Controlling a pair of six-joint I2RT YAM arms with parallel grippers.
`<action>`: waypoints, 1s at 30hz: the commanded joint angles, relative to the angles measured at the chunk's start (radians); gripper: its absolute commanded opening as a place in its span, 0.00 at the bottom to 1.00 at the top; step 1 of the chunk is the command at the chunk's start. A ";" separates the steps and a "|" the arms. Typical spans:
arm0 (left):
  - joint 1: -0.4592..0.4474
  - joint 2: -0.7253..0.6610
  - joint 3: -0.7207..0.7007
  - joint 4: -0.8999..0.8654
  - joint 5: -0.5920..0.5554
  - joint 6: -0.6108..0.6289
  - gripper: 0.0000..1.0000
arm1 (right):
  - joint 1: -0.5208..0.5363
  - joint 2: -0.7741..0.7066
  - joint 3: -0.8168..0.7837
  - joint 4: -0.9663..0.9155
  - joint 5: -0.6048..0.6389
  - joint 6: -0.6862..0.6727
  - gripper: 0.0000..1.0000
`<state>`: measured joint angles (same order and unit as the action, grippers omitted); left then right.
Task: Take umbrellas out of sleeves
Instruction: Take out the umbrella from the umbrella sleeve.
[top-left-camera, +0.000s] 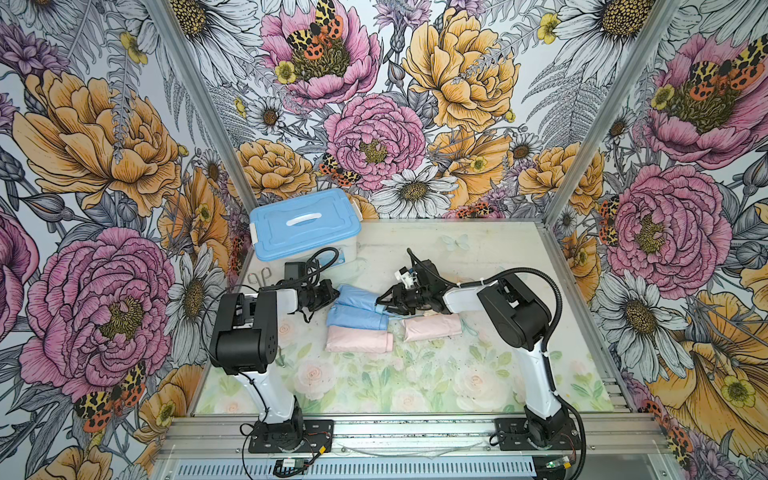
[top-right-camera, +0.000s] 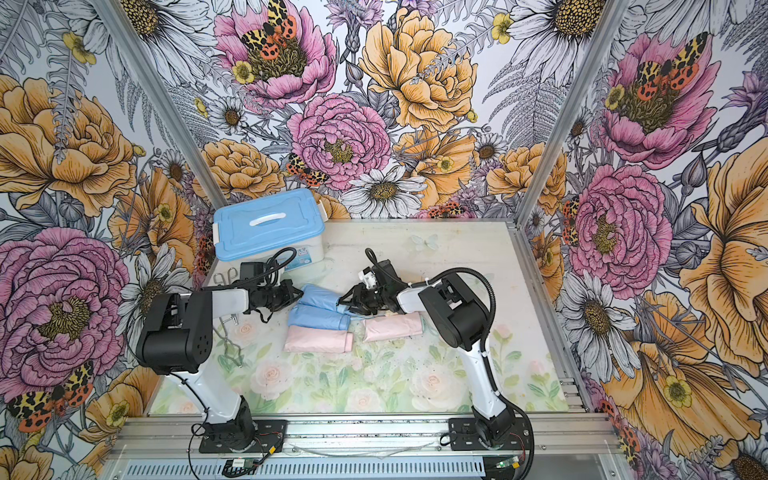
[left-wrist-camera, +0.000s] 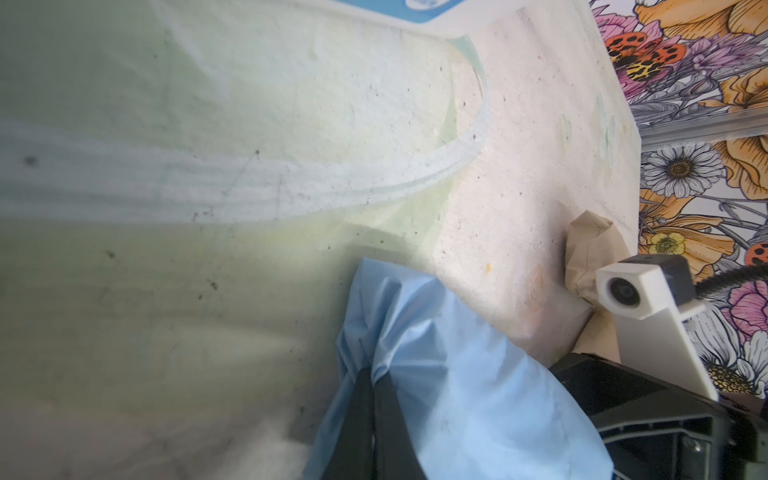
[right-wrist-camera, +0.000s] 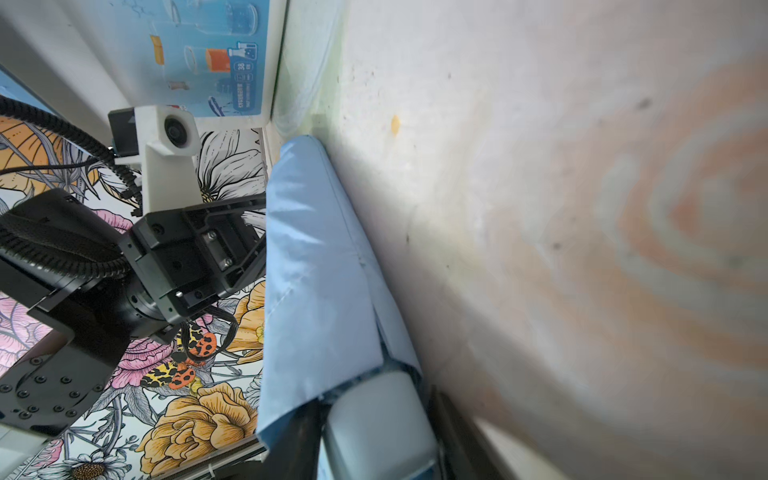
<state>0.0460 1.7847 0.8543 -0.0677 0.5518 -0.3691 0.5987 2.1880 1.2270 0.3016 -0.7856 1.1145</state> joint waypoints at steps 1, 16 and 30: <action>-0.001 0.010 -0.023 0.001 -0.011 -0.017 0.00 | 0.018 0.032 -0.023 0.154 -0.003 0.096 0.41; 0.025 -0.026 -0.027 0.012 0.012 -0.031 0.00 | -0.015 0.036 -0.054 0.326 0.016 0.207 0.00; 0.087 -0.067 -0.049 0.013 0.013 -0.027 0.00 | -0.068 0.000 -0.100 0.355 -0.015 0.193 0.00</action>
<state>0.1078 1.7405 0.8207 -0.0551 0.5922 -0.3943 0.5499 2.2204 1.1404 0.6426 -0.8169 1.3163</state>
